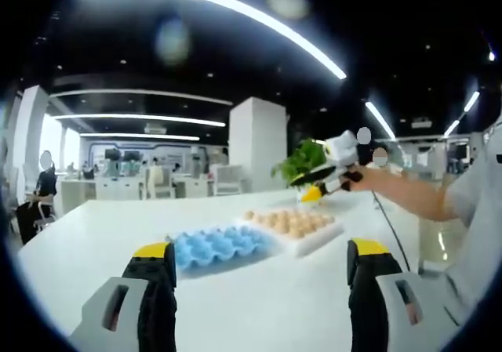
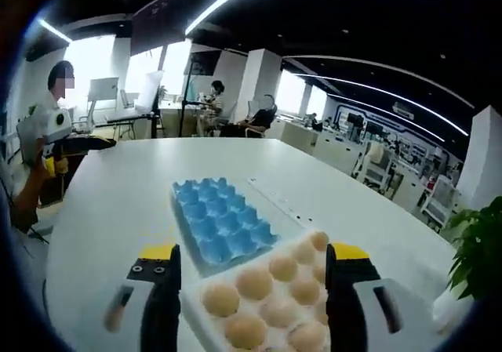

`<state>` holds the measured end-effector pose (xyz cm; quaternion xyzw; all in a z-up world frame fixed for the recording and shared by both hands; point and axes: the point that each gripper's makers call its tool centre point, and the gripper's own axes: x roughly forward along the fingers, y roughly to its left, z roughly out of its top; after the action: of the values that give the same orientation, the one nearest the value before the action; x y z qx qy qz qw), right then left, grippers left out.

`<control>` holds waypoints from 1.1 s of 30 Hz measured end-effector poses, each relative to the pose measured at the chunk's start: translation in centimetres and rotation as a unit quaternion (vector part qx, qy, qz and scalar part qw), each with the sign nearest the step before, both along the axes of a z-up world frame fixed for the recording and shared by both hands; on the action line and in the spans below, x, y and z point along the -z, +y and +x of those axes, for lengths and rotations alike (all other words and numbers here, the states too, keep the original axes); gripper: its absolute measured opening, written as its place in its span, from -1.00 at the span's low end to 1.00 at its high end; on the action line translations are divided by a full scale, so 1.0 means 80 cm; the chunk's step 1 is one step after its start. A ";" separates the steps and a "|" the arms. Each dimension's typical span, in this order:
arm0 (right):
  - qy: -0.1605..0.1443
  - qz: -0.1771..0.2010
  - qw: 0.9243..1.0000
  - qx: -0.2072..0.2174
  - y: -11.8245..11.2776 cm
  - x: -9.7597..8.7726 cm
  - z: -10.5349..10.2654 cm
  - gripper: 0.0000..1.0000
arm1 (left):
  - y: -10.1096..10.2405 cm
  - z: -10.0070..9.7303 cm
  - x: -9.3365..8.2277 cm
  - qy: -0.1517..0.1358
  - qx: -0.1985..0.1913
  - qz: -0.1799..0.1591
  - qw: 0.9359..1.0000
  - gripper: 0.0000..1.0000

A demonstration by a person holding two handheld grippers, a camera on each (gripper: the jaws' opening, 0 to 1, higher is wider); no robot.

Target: Pick up the eggs on the table and place them into the egg tray on the table

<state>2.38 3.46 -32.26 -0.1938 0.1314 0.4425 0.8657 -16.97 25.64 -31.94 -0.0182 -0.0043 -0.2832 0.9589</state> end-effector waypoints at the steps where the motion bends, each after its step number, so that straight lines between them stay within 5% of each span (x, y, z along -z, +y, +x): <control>1: 0.004 -0.003 1.000 -0.001 0.000 0.004 0.000 0.55 | 0.001 0.000 0.000 0.000 0.000 0.000 1.000 0.83; 15: 0.065 -0.033 0.997 -0.016 0.000 0.053 -0.004 0.25 | -0.002 -0.001 -0.001 0.003 0.003 0.004 1.000 0.82; 33: 0.103 -0.070 0.991 -0.046 0.009 0.092 -0.029 -0.07 | -0.002 -0.001 0.003 0.006 0.002 0.005 1.000 0.82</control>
<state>0.05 4.15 -39.58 -0.2132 0.2413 0.4891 0.8106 -17.06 25.51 -32.14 -0.0155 0.0031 -0.2849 0.9584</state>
